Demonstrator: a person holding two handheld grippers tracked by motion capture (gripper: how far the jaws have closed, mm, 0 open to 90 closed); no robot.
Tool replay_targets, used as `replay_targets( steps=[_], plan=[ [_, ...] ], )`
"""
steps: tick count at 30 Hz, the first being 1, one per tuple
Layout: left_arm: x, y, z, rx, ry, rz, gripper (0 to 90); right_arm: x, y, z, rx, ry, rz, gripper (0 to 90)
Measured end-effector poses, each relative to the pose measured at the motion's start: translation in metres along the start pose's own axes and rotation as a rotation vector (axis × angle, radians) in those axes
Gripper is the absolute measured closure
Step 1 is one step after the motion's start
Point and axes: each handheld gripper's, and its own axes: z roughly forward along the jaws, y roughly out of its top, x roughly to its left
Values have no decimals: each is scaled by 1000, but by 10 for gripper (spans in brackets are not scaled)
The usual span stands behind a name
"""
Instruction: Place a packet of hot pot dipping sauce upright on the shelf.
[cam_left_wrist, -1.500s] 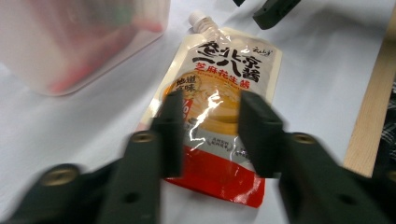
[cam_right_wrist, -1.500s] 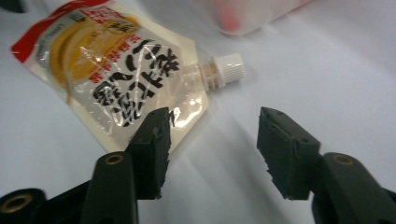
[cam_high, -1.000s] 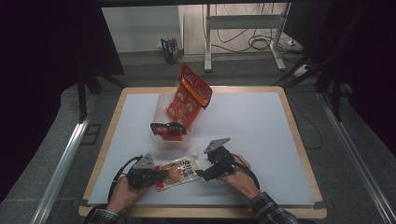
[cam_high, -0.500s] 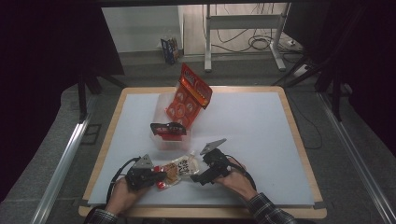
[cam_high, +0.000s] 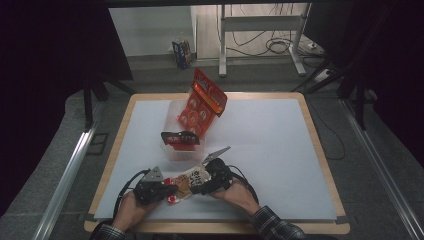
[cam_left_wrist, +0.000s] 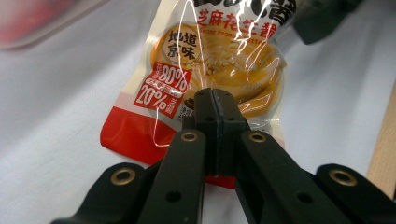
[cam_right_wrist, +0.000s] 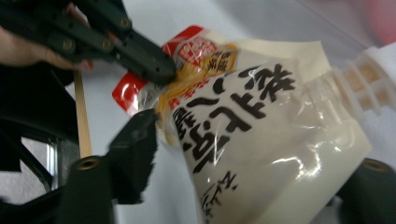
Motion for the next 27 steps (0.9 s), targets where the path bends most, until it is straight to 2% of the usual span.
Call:
replay_targets(
  steps=[3, 5, 7, 9, 11, 14, 16, 17, 20, 25, 27],
  plan=[
    [-3, 1, -1, 10, 20, 28, 900, -2, 1, -2, -26, 14, 2, 442],
    [-5, 2, -1, 17, 30, 41, 899, -5, 3, -6, -66, 66, 32, 504],
    [-7, 3, -1, 21, 40, 52, 891, -5, 6, -9, -97, 90, 50, 573],
    [-7, 3, -2, 22, 41, 53, 851, -1, 9, -11, -114, 77, 35, 655],
    [-7, 3, -4, 16, 37, 43, 793, 3, 13, -12, -105, 52, 15, 714],
    [-7, 3, -8, -7, 20, 28, 671, 9, 16, -14, -100, 26, -20, 767],
    [-8, 3, -11, -26, 20, 31, 636, 12, 19, -18, -105, 21, -36, 798],
    [-9, 3, -13, -40, 29, 39, 628, 13, 20, -20, -105, 19, -39, 807],
    [-9, 3, -18, -79, 20, 35, 571, 16, 24, -29, -114, 20, -62, 834],
    [-10, 4, -23, -128, 36, 27, 402, 20, 29, -44, -122, 13, -90, 867],
    [-9, 4, -23, -143, 34, 11, 346, 20, 30, -50, -127, 8, -100, 874]
  ],
)
